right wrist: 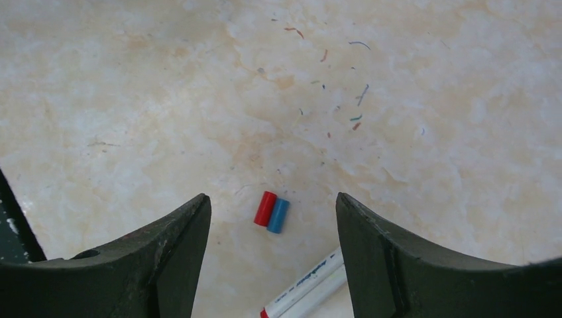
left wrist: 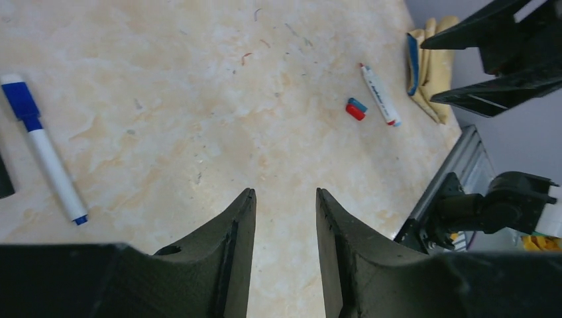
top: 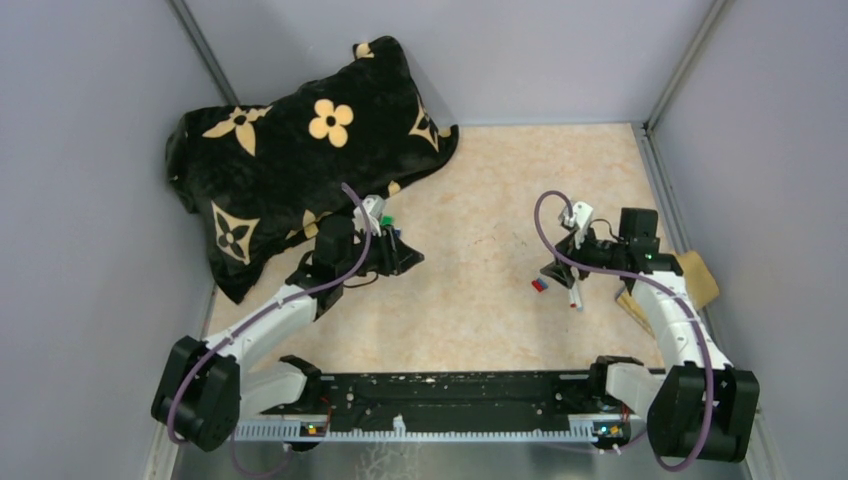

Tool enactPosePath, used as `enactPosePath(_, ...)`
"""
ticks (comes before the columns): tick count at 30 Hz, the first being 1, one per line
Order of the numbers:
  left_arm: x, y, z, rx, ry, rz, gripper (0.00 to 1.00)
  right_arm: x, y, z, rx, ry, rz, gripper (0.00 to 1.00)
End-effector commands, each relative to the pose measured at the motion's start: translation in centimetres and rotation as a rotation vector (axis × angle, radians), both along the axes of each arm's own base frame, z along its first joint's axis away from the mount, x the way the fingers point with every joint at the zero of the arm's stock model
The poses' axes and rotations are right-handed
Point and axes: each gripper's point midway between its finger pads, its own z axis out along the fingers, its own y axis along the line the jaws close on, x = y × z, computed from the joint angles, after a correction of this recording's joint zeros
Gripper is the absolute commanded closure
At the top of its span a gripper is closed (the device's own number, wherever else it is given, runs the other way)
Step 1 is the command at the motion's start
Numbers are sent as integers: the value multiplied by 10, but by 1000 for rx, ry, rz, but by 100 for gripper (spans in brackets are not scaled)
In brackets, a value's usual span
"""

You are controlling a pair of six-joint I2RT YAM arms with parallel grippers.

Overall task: Insert the pens into the pen caps
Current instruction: Place the pen at the center of the board, then pick up the pen from the center of the board.

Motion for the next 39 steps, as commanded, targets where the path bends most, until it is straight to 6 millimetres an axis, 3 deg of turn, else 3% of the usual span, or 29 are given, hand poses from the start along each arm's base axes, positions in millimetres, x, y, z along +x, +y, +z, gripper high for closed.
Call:
enactPosePath(1, -12, -10, 25, -117, -60, -71, 56, 7, -26, -13, -122, -6, -105, 33)
enactPosePath(3, -14, -7, 27, -128, -77, -62, 52, 9, -36, -19, -167, 17, -151, 36)
enactPosePath(6, -19, -2, 34, -169, -126, -39, 39, 8, -47, -28, -212, 74, -209, 41)
enactPosePath(9, -24, 3, 47, -212, -186, -26, 27, 2, -48, -38, -210, 149, -224, 47)
enactPosePath(12, -27, 4, 54, -228, -214, -24, 23, -9, -49, -53, -214, 231, -238, 53)
enactPosePath(15, -27, 4, 51, -232, -206, -22, 23, -18, -51, -66, -233, 273, -248, 54)
enactPosePath(21, -30, 0, 46, -267, -170, -32, 23, -12, -55, -69, -230, 289, -294, 62)
enactPosePath(39, -33, 2, 36, -287, -138, -16, 23, -6, -69, -99, -329, 402, -398, 70)
